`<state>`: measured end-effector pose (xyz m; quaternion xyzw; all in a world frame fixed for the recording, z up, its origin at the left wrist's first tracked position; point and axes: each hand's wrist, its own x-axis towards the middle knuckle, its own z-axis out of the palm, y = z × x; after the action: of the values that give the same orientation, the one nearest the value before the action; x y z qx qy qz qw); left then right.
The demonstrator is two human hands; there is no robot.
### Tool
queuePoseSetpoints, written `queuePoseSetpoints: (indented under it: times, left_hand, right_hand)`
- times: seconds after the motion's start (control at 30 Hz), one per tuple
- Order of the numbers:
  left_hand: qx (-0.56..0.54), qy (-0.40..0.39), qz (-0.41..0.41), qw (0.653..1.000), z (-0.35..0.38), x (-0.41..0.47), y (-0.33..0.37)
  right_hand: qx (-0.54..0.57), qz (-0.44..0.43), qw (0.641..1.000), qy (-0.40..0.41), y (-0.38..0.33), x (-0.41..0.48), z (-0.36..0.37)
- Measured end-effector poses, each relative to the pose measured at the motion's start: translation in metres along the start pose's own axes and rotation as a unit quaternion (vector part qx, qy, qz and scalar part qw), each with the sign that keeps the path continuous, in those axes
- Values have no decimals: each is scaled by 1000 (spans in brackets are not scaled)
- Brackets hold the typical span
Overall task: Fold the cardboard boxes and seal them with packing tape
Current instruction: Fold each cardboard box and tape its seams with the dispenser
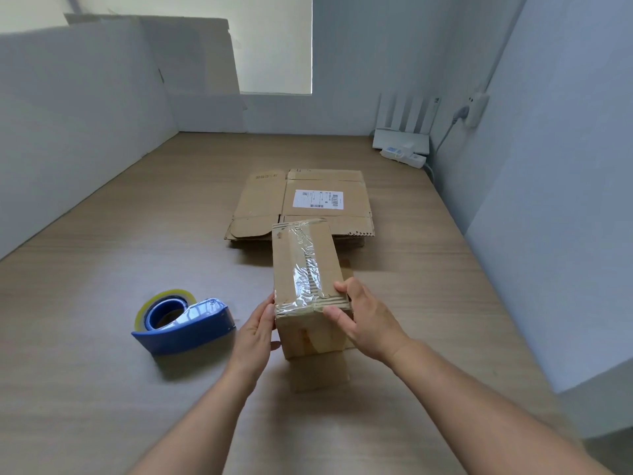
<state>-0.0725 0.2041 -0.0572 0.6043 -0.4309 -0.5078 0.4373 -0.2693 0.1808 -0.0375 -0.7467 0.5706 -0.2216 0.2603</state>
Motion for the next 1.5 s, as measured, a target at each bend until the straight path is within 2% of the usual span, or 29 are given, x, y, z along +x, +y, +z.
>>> queuePoseSetpoints:
  times: [0.17,0.33,0.43,0.5,0.57,0.63,0.73,0.83,0.97,1.07,1.17,1.23,1.3,1.37,1.5]
  left_hand:
    - [8,-7,-21,1000,0,-3,11]
    - [34,-10,2,999,19,-15,7]
    - [73,-60,4,996,30,-26,-2]
    - [111,-84,28,990,30,-25,-1]
    - [148,-54,90,983,25,-17,11]
    - [191,10,157,969,15,-7,26]
    - [305,49,205,929,4,8,44]
    - [376,-3,204,904,12,23,55]
    - [386,-132,138,903,40,33,56]
    - [365,-131,116,914,53,32,53]
    - [443,-104,106,884,49,26,57]
    - [488,-95,84,864,41,21,58]
    - [492,-127,56,859,32,15,57]
    - [459,-164,30,873,22,8,55]
    - [392,-151,12,907,-3,2,49]
  right_hand:
    - [-14,47,999,-11,-12,2,-6]
    - [-151,127,980,-10,-37,5,-7]
    - [-266,170,948,-39,-36,3,-21]
    - [-290,175,939,-62,-31,2,-33]
    - [-285,158,941,-85,-25,0,-46]
    - [-295,131,938,-129,-18,-3,-64]
    - [-309,127,918,-214,3,-8,-97]
    - [-321,148,904,-241,24,-13,-118]
    - [-323,159,912,-195,41,-15,-127]
    - [-294,164,938,-89,48,-20,-117]
    - [-264,225,934,82,53,-29,-93]
    - [-155,272,936,163,47,-33,-77]
    - [3,266,953,147,30,-35,-59]
    - [122,228,961,102,7,-37,-39]
    - [194,167,963,79,-26,-24,-16]
